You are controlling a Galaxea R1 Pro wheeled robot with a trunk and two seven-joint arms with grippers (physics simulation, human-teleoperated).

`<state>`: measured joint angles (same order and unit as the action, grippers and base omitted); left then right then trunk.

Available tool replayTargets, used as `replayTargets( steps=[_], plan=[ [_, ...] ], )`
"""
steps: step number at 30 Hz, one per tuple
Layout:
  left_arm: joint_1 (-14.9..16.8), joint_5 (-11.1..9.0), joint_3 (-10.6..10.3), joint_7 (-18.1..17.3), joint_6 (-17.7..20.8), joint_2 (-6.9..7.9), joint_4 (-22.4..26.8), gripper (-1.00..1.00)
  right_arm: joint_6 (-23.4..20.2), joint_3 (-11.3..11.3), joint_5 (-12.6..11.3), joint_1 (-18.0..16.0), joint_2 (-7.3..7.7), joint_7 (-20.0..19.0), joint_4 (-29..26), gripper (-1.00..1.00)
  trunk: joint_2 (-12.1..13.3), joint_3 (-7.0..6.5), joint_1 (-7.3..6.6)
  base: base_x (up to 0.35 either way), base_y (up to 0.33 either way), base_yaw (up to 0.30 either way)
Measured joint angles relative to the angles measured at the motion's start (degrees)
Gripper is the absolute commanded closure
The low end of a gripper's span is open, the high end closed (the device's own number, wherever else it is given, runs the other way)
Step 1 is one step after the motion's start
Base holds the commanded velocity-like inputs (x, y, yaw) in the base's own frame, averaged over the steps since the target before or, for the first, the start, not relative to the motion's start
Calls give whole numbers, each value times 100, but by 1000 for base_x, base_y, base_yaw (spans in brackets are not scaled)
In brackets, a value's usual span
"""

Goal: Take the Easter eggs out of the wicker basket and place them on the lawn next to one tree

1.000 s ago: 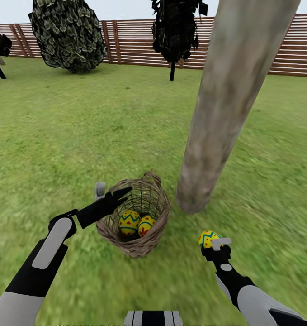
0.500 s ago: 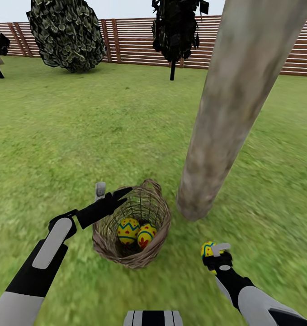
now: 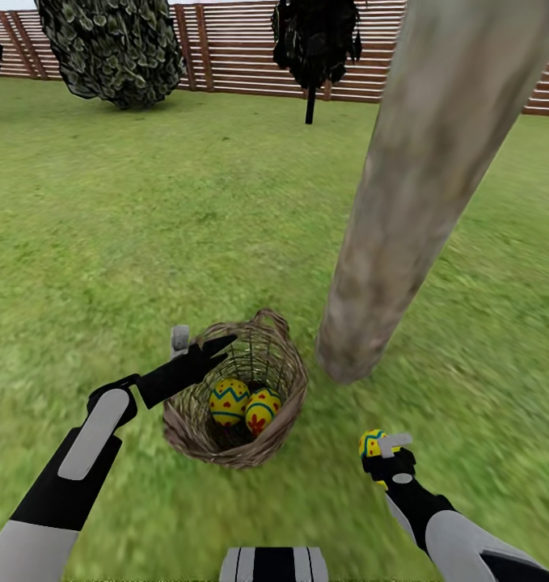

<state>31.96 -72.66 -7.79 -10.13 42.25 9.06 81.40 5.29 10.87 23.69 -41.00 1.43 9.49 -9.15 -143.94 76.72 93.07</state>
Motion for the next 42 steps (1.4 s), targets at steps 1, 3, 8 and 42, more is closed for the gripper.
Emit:
replayTargets(
  steps=[1,3,8,42],
  plan=[
    [0,0,0,0,0,1,0,-100,3,0,2,0,0,0,0,100,-1,22,3,0,0,0],
    [0,0,0,0,0,0,0,-100,5,0,-2,0,0,0,0,100,-4,67,8,0,0,0],
    [0,0,0,0,0,1,0,-100,41,1,-17,0,-6,0,0,100,-11,177,21,0,0,0],
    [-35,-23,10,7,-8,-13,-22,-100,398,-10,-11,-27,-8,-12,4,-100,-5,67,7,0,0,0]
  ],
)
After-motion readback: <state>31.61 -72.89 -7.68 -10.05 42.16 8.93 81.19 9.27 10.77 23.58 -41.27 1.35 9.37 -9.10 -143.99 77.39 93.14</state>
